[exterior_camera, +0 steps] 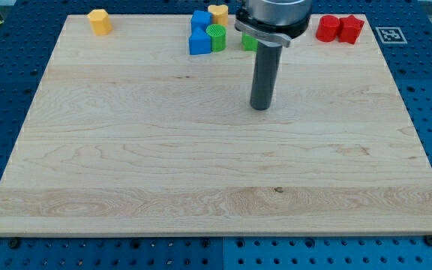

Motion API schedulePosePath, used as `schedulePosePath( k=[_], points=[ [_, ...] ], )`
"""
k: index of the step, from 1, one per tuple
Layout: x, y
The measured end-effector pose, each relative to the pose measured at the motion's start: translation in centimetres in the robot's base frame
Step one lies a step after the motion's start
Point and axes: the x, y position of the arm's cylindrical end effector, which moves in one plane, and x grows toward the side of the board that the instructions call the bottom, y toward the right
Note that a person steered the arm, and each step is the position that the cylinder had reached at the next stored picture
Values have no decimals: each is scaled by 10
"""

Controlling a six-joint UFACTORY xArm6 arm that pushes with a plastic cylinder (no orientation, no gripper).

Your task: Move your arm to the bottom of the triangle

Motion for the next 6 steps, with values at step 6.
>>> schedulePosePath(
  k=[6],
  points=[
    [-50,-134]
  ],
)
